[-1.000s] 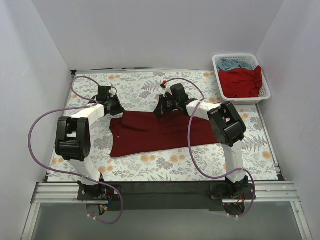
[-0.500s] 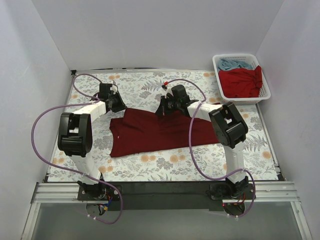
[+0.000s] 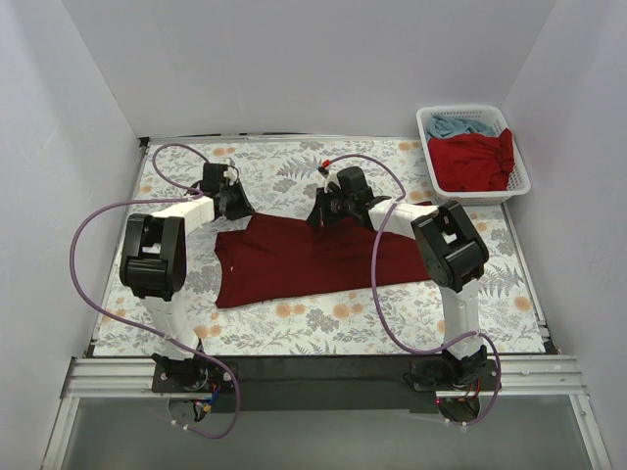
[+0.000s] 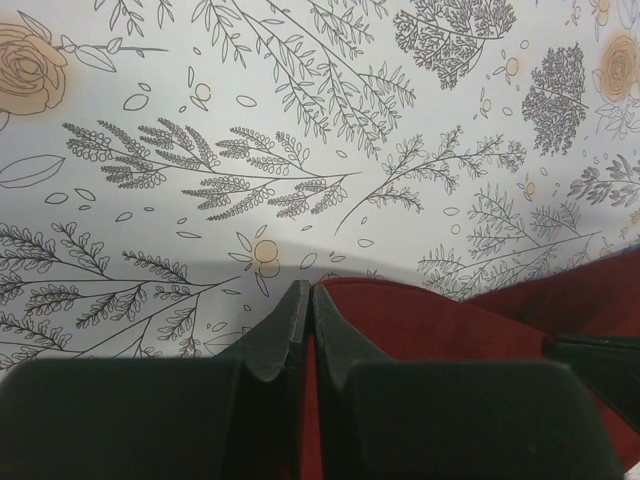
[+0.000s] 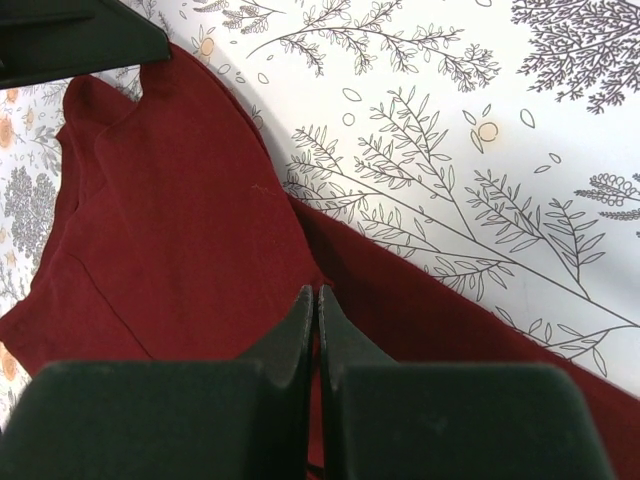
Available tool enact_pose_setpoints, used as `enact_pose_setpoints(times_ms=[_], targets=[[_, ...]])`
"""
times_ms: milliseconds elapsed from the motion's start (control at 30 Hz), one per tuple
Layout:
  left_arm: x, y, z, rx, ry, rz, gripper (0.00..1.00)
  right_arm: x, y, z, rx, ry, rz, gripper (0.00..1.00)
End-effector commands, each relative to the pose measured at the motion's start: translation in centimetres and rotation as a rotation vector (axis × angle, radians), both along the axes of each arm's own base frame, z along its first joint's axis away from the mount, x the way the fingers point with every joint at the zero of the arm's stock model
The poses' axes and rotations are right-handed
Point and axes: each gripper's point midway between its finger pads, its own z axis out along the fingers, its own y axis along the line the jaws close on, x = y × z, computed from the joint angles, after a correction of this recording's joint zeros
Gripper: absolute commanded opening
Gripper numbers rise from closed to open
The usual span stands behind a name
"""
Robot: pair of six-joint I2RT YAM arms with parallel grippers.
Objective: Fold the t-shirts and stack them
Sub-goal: Fold the tshirt
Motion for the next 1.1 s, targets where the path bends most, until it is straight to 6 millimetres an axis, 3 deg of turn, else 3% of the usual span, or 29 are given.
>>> enact_pose_setpoints(times_ms=[0, 133, 433, 767, 1067], targets=[[1.1, 0.1, 1.7, 0.015, -0.06, -0.003, 0.0, 0.6, -0.1, 2.9, 0.029, -0.083, -0.004, 0.01], [1.0, 0.2, 2.1, 0.021, -0.069, -0.001, 0.0, 0.5, -0.3, 3.1, 0.027, -0.089, -0.002, 0.01], [0.0, 0.1, 5.3, 0.008, -0.131, -0.018, 0.0, -0.4, -0.3, 4.5, 0.044, -0.115, 0.039, 0.01], [-3.0, 0.8, 5.6, 0.018, -0.101, 0.001, 0.0, -2.7, -0.4, 3.5, 0.056, -0.073, 0.11, 0.01], [-5.5, 0.6, 5.6, -0.016, -0.06, 0.002, 0.0, -4.1, -0.9, 4.0, 0.063, -0.08, 0.146, 0.01]])
